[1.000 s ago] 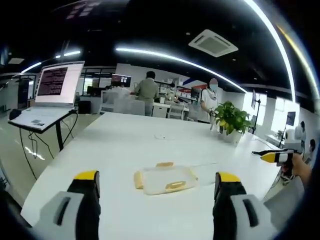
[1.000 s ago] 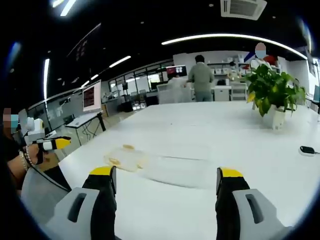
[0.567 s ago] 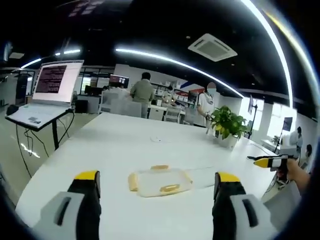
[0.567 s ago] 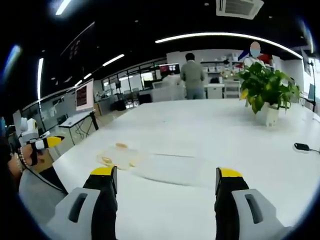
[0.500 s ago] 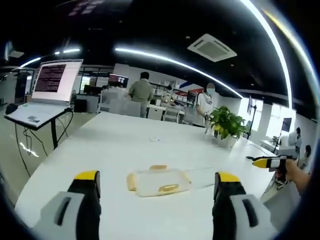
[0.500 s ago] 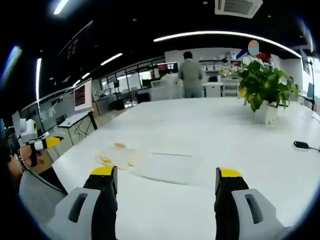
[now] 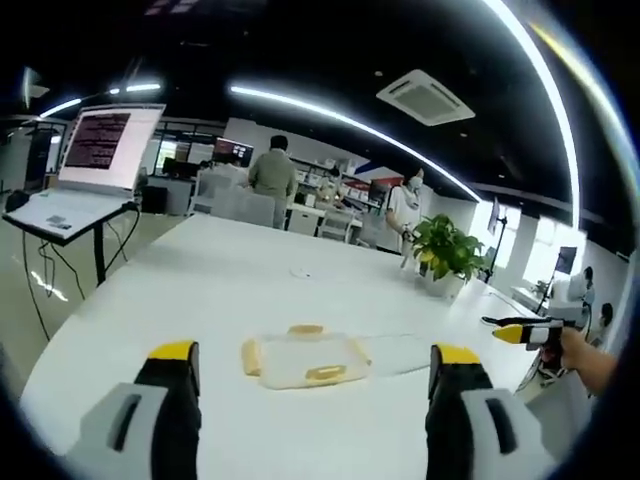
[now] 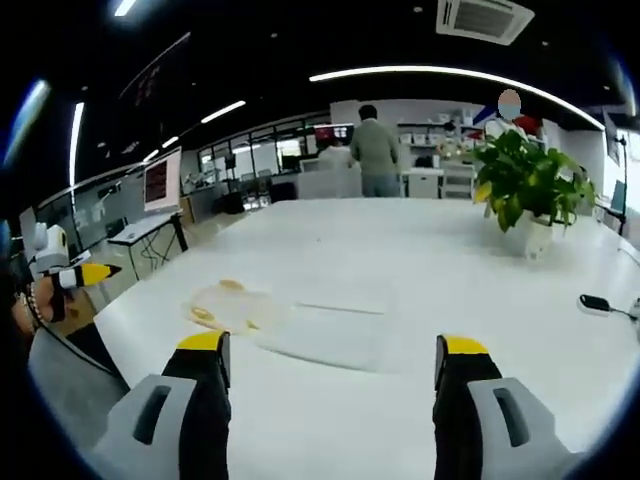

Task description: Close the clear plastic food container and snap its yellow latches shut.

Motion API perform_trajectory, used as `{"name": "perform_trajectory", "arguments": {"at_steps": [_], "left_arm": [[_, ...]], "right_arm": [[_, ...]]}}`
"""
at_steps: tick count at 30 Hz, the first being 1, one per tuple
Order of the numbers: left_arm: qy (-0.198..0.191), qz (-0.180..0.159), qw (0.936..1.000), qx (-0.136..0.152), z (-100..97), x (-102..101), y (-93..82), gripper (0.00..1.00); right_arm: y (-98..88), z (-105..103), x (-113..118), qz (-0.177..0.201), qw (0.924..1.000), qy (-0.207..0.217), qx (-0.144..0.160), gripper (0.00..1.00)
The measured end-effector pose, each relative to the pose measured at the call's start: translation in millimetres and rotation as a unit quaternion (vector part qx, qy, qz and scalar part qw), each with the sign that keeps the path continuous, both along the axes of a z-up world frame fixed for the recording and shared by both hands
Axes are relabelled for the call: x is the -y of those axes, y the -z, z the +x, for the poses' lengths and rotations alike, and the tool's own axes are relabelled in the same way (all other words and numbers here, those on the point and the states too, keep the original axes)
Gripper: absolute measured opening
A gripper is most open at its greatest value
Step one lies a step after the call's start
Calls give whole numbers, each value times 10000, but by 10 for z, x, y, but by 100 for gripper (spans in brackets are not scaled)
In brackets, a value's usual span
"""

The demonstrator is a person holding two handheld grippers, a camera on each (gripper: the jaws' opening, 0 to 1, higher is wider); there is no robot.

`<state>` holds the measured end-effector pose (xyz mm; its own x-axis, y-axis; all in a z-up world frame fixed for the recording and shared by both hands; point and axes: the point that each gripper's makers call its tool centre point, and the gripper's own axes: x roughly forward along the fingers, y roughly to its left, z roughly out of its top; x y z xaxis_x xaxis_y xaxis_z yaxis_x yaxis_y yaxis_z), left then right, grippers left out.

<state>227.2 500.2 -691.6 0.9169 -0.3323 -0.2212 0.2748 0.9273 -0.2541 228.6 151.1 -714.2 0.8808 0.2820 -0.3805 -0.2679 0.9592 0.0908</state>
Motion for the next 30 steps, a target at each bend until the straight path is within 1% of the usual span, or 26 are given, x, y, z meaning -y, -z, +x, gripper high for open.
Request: {"name": "perform_trajectory", "arguments": {"at_steps": [4, 6, 8, 11, 14, 17, 20, 22, 24, 26, 28, 30], "left_arm": [[40, -44, 10000, -45, 0, 6, 18, 95], [60, -70, 10000, 10, 5, 13, -3, 95], [64, -85, 9999, -7, 4, 12, 3, 95], [86, -129, 9999, -49, 2, 13, 20, 95], [71, -154, 9999, 0, 5, 3, -2, 95], [59, -151, 9998, -64, -1, 0, 19, 96], [54, -157, 9999, -4, -5, 3, -9, 96], [53, -198, 9998, 36, -9, 8, -32, 95], [10, -197, 9998, 60, -8, -8, -43, 95], [-3, -301, 9995, 91, -4, -1, -63, 96], [1, -237, 9997, 13, -6, -2, -30, 96], [3, -194, 9998, 12, -6, 0, -26, 96]], "right_arm": [[-7, 3, 11, 64, 10000, 22, 8, 81], [7, -3, 29, 32, 10000, 55, -31, 81], [-1, 0, 35, 41, 10000, 79, -7, 81], [45, -4, 51, 42, 9999, 91, -112, 81], [35, -5, 63, 5, 9999, 117, -89, 81], [52, -7, 50, 8, 9999, 83, -134, 80], [71, -12, 61, -82, 9998, 84, -171, 79], [58, -11, 56, -18, 9999, 81, -148, 79], [76, -13, 63, 30, 9998, 89, -199, 78], [88, -17, 69, 48, 9997, 100, -232, 78], [82, -16, 73, 60, 9997, 105, -215, 77], [89, -19, 79, 83, 9996, 118, -239, 77]]}}
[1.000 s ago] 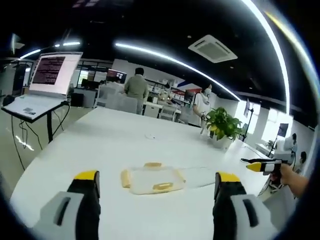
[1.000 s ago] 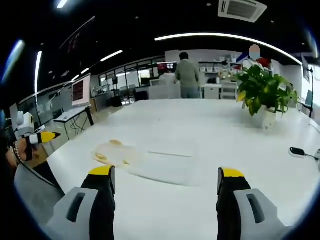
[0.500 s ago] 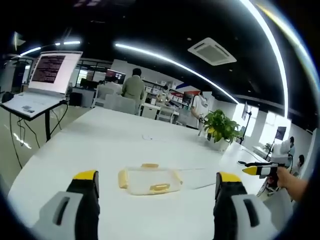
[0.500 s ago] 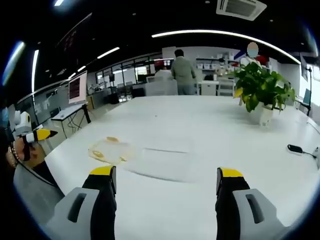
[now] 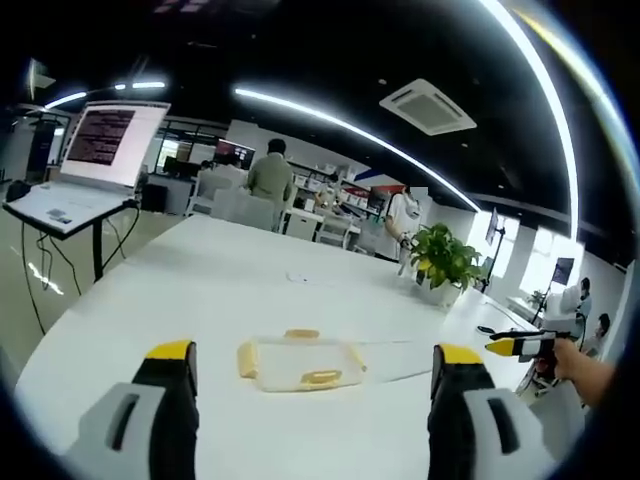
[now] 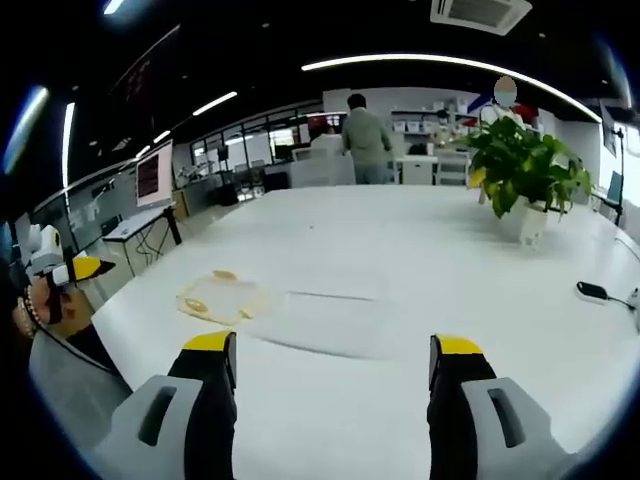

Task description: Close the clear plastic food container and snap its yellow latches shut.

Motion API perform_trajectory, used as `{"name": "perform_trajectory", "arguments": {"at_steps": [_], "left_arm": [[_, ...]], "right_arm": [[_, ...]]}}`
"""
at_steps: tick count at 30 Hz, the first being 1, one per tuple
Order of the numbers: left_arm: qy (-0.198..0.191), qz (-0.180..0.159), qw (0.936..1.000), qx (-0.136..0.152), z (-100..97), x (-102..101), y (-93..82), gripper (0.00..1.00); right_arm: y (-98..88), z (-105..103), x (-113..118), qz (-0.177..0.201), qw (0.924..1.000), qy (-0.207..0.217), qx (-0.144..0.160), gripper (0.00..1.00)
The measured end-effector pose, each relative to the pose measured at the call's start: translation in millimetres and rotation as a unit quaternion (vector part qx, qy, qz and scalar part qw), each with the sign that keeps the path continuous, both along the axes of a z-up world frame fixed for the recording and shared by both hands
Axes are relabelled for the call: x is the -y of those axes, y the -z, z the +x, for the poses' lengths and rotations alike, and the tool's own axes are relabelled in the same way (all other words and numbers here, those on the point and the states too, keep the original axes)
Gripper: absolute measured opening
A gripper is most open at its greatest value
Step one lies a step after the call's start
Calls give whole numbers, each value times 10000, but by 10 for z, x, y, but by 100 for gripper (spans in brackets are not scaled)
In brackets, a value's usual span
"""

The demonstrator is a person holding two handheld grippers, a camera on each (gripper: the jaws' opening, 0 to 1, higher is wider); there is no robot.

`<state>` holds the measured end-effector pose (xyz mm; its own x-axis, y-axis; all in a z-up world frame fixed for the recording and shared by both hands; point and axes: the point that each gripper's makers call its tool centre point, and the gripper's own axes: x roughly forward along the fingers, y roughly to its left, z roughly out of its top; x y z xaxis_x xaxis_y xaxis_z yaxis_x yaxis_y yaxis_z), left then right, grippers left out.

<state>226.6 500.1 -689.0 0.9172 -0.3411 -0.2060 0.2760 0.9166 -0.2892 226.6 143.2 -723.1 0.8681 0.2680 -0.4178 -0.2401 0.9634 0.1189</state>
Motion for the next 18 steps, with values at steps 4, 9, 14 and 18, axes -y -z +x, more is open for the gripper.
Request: {"name": "perform_trajectory", "arguments": {"at_steps": [4, 9, 14, 18], "left_arm": [[-20, 10, 10000, -31, -5, -8, 9, 96], [-25, 18, 10000, -73, -9, -11, 21, 96], [-60, -20, 10000, -55, -5, -25, 8, 96], [-39, -27, 9999, -122, 0, -13, 24, 95]], "right_arm": [[-5, -8, 20, 23, 10000, 52, 1, 77], [7, -13, 15, 33, 10000, 40, -38, 76], [8, -10, 12, 6, 10000, 30, -46, 76], [74, -14, 33, -36, 9998, 26, -193, 75]]}}
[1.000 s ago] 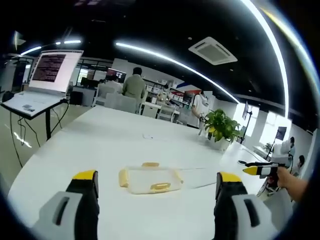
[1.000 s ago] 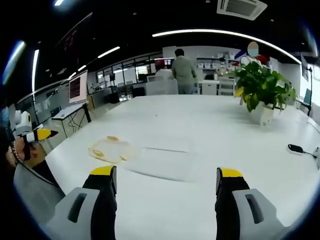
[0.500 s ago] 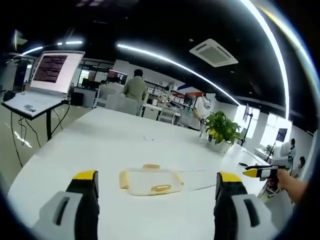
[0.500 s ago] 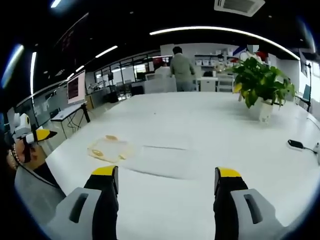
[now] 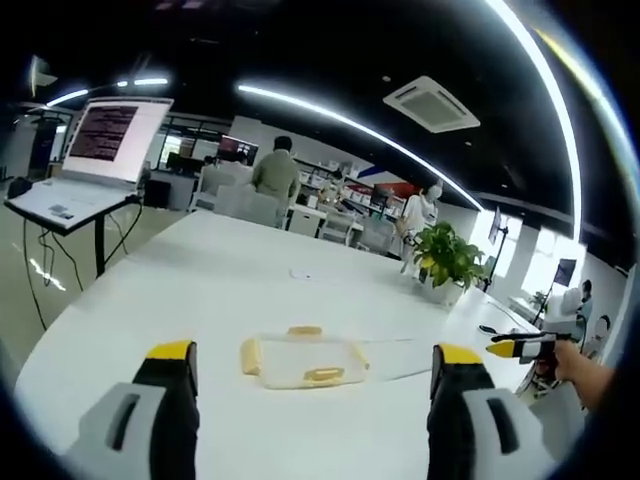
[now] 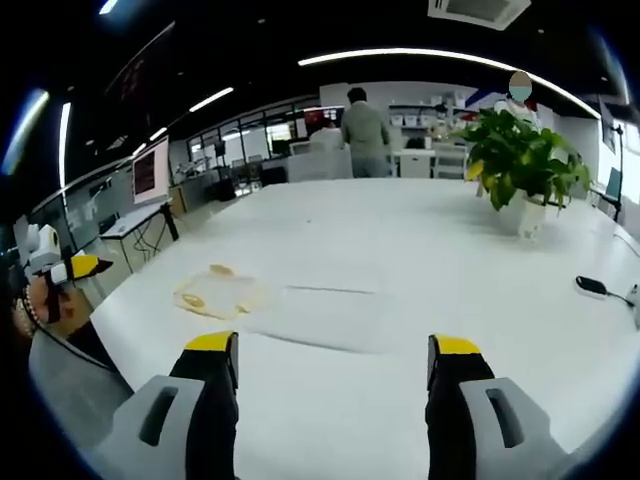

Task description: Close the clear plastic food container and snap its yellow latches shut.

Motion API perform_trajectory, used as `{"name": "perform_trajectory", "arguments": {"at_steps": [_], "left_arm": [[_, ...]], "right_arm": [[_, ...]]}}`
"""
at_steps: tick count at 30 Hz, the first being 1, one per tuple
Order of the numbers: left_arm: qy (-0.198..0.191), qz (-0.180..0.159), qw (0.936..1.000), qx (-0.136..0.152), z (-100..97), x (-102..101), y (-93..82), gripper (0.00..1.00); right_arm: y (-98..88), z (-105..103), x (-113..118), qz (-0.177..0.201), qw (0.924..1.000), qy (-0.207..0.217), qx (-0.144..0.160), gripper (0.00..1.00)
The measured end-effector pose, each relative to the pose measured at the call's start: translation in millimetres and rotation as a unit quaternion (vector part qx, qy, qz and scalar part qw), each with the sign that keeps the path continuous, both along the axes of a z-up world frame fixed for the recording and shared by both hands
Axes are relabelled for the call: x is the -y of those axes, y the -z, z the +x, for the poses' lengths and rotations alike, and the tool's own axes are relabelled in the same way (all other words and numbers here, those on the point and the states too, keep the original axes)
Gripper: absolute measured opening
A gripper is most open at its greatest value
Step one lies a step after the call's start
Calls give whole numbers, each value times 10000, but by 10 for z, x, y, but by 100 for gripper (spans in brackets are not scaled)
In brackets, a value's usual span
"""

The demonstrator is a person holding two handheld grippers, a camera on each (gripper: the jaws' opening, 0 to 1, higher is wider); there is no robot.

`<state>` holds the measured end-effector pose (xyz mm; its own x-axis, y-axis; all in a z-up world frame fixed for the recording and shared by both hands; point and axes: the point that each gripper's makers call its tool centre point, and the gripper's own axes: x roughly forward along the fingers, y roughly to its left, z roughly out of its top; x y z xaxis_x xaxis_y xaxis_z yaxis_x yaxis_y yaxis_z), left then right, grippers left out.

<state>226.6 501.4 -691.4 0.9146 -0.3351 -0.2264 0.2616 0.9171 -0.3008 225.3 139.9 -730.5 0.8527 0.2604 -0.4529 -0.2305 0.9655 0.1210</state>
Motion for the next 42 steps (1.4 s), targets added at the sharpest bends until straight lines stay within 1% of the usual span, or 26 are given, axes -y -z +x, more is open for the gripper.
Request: {"name": "perform_trajectory", "arguments": {"at_steps": [3, 4, 8, 11, 13, 16, 17, 20, 23, 25, 26, 28, 29, 30, 32, 33, 34, 35, 36, 37, 39, 40, 41, 42], "left_arm": [[-25, 25, 10000, 22, 9, -12, -9, 95], [-28, 17, 10000, 20, 10, -14, -9, 95], [-26, 28, 10000, -10, 16, -15, 0, 94], [-15, 38, 10000, 5, 27, -12, -12, 94], [-7, 102, 9999, -1, 37, -12, -13, 94], [40, 156, 9999, 24, 54, 6, -23, 94], [45, 161, 9999, 21, 56, 10, -22, 94], [138, 286, 9995, -24, 72, 25, -9, 94], [82, 368, 9993, 58, 124, -37, -77, 94], [106, 381, 9992, 103, 167, -67, -126, 94], [144, 445, 9988, 135, 196, -82, -147, 94], [316, 549, 9977, 239, 231, -77, -180, 94], [336, 585, 9975, 222, 252, -103, -184, 95], [340, 638, 9971, 221, 269, -127, -187, 94], [349, 771, 9962, 228, 318, -200, -199, 94], [416, 932, 9946, 184, 346, -242, -182, 93], [507, 1126, 9923, 84, 358, -274, -144, 92], [515, 1302, 9901, 30, 381, -317, -125, 92], [506, 1536, 9868, 65, 427, -374, -129, 92], [496, 1647, 9850, 93, 456, -406, -138, 92], [588, 1727, 9832, 83, 508, -428, -146, 91], [604, 1767, 9824, 76, 533, -442, -145, 89], [671, 1907, 9793, 57, 570, -459, -124, 85], [802, 2142, 9735, 16, 583, -463, -86, 79]], "right_arm": [[-10, 4, 6, 39, 10000, 28, 5, 76], [-17, 7, 8, 27, 10000, 32, 25, 76], [31, 4, -6, -20, 9999, -10, -103, 75], [19, 14, 6, -103, 9999, -8, -77, 75], [19, 15, 4, -127, 9999, -8, -81, 74], [77, 7, -20, -138, 9996, -78, -238, 74], [78, 2, -28, -153, 9995, -94, -245, 74], [64, 7, -33, -251, 9993, -134, -224, 73], [30, 6, -62, -329, 9991, -222, -176, 73], [-5, 24, -118, -435, 9981, -423, -82, 72], [-11, 42, -142, -613, 9964, -586, -26, 72], [39, 47, -149, -849, 9938, -699, -146, 71], [55, 63, -164, -988, 9918, -792, -166, 71], [50, 76, -189, -1027, 9909, -865, -139, 72], [-28, 114, -275, -946, 9899, -1055, 49, 72], [-75, 136, -319, -871, 9896, -1137, 123, 72], [-101, 153, -337, -874, 9888, -1201, 155, 72], [-142, 190, -356, -906, 9879, -1241, 231, 73], [-165, 219, -363, -951, 9872, -1250, 274, 74], [-183, 250, -374, -1018, 9858, -1295, 314, 75], [-205, 320, -403, -1134, 9831, -1393, 340, 73], [-213, 348, -420, -1151, 9822, -1443, 353, 73], [-231, 388, -467, -1147, 9803, -1560, 389, 73], [-248, 409, -510, -1140, 9785, -1659, 440, 74]]}}
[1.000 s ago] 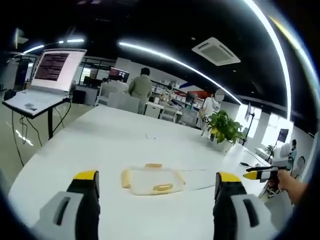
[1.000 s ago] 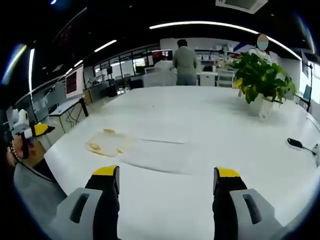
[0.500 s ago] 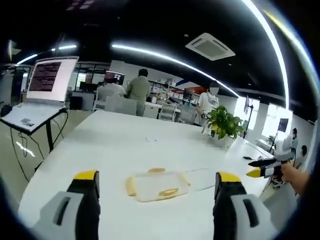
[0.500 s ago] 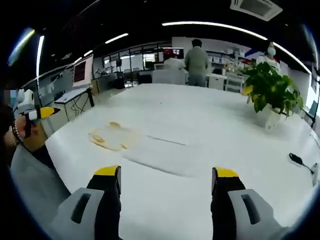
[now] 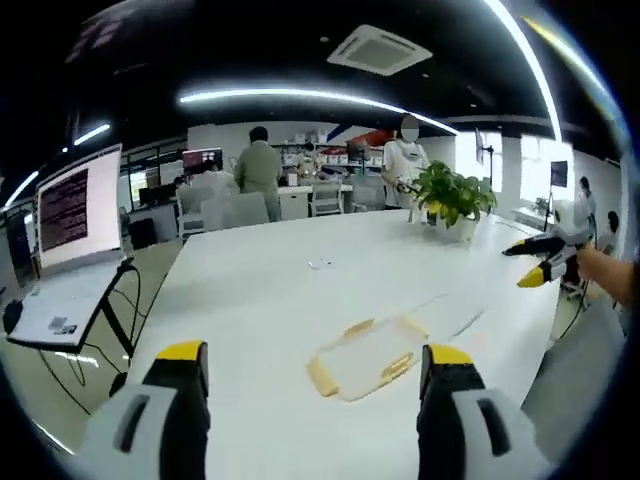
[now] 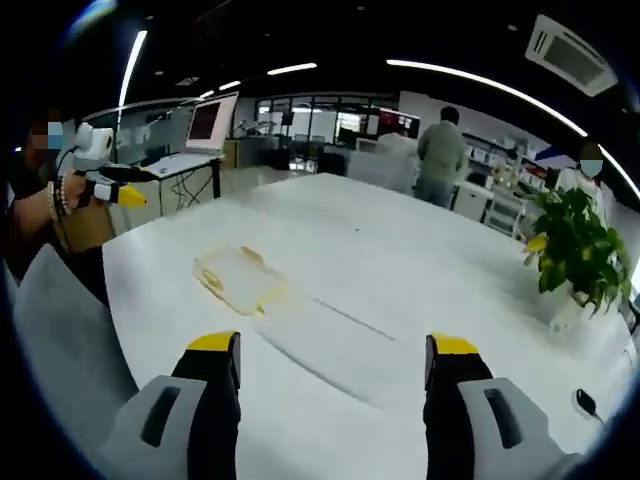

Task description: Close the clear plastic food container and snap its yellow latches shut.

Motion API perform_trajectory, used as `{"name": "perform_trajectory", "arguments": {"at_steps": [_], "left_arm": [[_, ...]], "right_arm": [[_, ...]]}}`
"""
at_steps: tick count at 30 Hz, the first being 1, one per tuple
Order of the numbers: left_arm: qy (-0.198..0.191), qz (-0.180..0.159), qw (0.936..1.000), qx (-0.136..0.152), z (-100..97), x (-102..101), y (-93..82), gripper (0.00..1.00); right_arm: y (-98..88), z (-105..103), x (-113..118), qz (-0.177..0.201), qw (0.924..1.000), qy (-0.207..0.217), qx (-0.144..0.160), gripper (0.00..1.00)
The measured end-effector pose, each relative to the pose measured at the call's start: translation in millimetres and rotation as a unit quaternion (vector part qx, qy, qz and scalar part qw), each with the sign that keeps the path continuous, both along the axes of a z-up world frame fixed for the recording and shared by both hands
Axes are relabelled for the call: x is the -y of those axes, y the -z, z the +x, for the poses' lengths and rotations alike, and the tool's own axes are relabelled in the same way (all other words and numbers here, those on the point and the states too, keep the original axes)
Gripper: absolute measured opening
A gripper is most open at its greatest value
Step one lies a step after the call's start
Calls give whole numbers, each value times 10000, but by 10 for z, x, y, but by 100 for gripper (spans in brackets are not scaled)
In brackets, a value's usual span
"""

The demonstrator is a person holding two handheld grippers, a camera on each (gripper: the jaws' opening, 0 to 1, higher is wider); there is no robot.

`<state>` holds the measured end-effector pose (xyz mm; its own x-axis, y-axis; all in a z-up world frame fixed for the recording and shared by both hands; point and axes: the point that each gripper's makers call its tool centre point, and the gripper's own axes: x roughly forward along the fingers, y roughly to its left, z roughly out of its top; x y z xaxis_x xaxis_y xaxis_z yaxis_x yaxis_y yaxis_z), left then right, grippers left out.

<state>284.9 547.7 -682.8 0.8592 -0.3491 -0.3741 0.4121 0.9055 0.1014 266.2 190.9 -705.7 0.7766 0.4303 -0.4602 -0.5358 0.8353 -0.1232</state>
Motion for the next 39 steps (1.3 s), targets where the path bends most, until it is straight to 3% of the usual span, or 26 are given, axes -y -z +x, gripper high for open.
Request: {"name": "perform_trajectory", "arguments": {"at_steps": [2, 7, 10, 11, 14, 19, 24, 28, 30, 31, 32, 34, 38, 39], "left_arm": [[150, 442, 9989, -25, 55, 5, 58, 79], [587, 983, 9934, -107, 190, 81, 132, 79], [879, 1576, 9835, -146, 314, 73, 173, 77], [929, 1606, 9825, -139, 329, 80, 176, 77], [1215, 2154, 9685, -277, 454, 58, 263, 76], [1757, 2742, 9440, -525, 577, 111, 481, 76], [2173, 2967, 9272, -712, 657, 204, 662, 77], [2591, 3395, 9004, -831, 723, 250, 829, 76], [2776, 3459, 8918, -895, 760, 300, 912, 76], [2798, 3456, 8911, -901, 770, 311, 925, 76], [2889, 3499, 8858, -967, 790, 330, 978, 76], [2955, 3560, 8811, -974, 852, 359, 1040, 76], [3079, 3582, 8754, -1024, 919, 406, 1150, 75], [3156, 3589, 8718, -1076, 909, 423, 1188, 75]], "right_arm": [[-33, 53, -93, -96, 9997, -235, 66, 73], [-31, 198, -279, -618, 9951, -756, 126, 70], [-14, 273, -409, -831, 9906, -1074, 166, 70], [2, 288, -431, -898, 9894, -1136, 134, 70], [50, 385, -560, -1183, 9820, -1467, 143, 69], [116, 522, -770, -1540, 9690, -1925, 162, 68], [206, 636, -943, -1806, 9570, -2267, 111, 66], [307, 702, -1099, -1970, 9451, -2607, -38, 62], [350, 754, -1182, -2069, 9386, -2760, -65, 62], [383, 772, -1204, -2139, 9352, -2819, -126, 61], [412, 787, -1235, -2189, 9314, -2902, -167, 61], [495, 793, -1303, -2253, 9219, -3133, -346, 62], [661, 807, -1373, -2354, 9073, -3412, -702, 60], [705, 839, -1400, -2386, 9067, -3408, -702, 59]]}}
